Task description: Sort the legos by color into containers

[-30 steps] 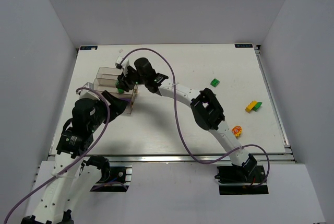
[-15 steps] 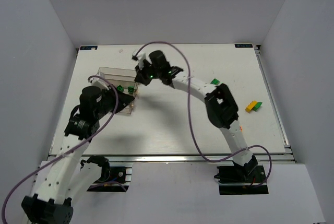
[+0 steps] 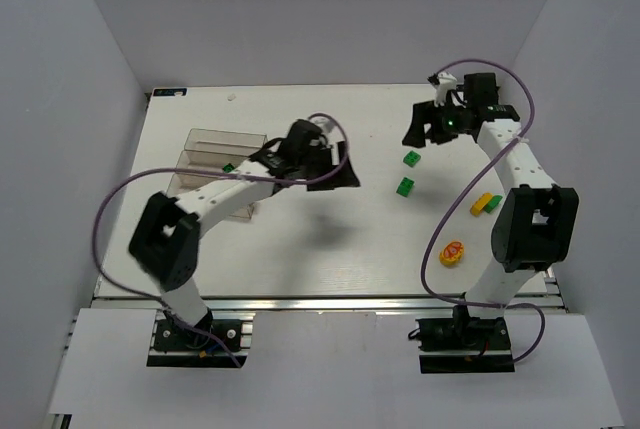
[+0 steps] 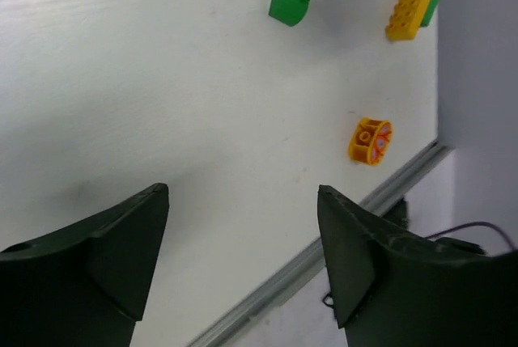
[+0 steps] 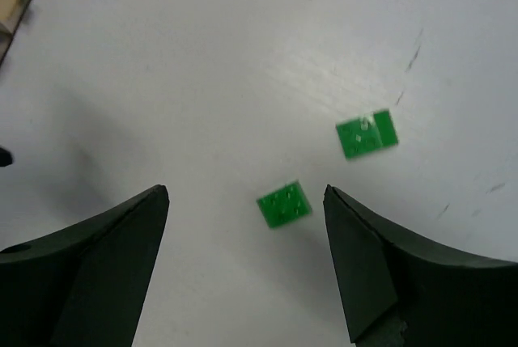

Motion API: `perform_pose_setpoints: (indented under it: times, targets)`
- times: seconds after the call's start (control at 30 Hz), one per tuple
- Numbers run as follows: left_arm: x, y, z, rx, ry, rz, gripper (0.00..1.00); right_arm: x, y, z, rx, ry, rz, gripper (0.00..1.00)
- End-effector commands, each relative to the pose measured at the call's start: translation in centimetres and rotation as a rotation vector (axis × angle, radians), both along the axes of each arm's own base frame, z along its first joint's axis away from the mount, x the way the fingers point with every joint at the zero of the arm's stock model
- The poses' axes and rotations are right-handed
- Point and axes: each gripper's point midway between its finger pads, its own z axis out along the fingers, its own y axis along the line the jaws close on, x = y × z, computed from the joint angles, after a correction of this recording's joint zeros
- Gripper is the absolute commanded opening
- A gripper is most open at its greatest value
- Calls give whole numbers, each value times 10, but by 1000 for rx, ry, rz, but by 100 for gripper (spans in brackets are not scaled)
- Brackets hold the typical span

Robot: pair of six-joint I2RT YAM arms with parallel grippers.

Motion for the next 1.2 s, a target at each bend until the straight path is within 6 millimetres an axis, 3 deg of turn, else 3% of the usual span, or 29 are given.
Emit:
perform_pose_setpoints:
  times: [0.0,0.03,0.07,0.1,0.13,0.17,0.2,0.23,0.27,0.3,0.4,0.57,0.6,0.63,0.7,0.77,0.83,0.9,0.93,1.07,1.17]
  targets:
    - [7,-45,-10,114,-102,-128,84,-43,-10,-12,41,137,28,83]
    - [11,-53,-19,155,-114,-135,86,-45,-16,-12,49,143,17,83]
    - [20,-69,-6,150,-165,-145,86,-46,-28,-8,61,140,-18,83]
    - [16,-85,-29,202,-175,-196,88,-49,-36,-10,75,151,-35,83]
    - [19,-94,-34,225,-199,-212,88,-49,-42,-8,84,149,-52,83]
    - [29,-108,-20,230,-255,-208,88,-49,-49,-5,90,139,-69,83]
    - [26,-122,-44,280,-261,-255,88,-50,-50,-2,106,138,-65,83]
    - [27,-130,-48,298,-279,-273,88,-47,-59,1,115,132,-88,83]
    - [40,-140,-36,315,-351,-263,88,-48,-62,4,124,131,-93,83]
    - [36,-151,-55,342,-354,-293,88,-47,-64,7,133,131,-98,82]
    - [43,-172,-54,354,-430,-309,88,-42,-77,19,158,117,-120,82]
    - [49,-192,-74,361,-472,-322,88,-41,-96,24,201,121,-155,81]
    - [53,-194,-70,367,-482,-308,87,-41,-100,24,206,120,-161,81]
    - [54,-196,-81,393,-483,-301,86,-42,-102,24,208,124,-166,81]
    - [63,-197,-80,433,-512,-254,85,-43,-106,25,211,116,-168,81]
    - [68,-197,-95,462,-509,-242,84,-45,-110,25,207,103,-165,81]
    - [75,-202,-93,461,-526,-225,84,-46,-111,28,202,87,-156,81]
    - [77,-203,-105,479,-522,-232,82,-48,-114,30,201,79,-159,80]
    - [81,-207,-101,474,-534,-221,81,-48,-114,31,201,74,-158,80]
    - [84,-207,-107,479,-538,-212,70,-52,-118,31,200,63,-157,80]
    - [85,-205,-100,470,-553,-195,45,-56,-116,27,197,65,-148,78]
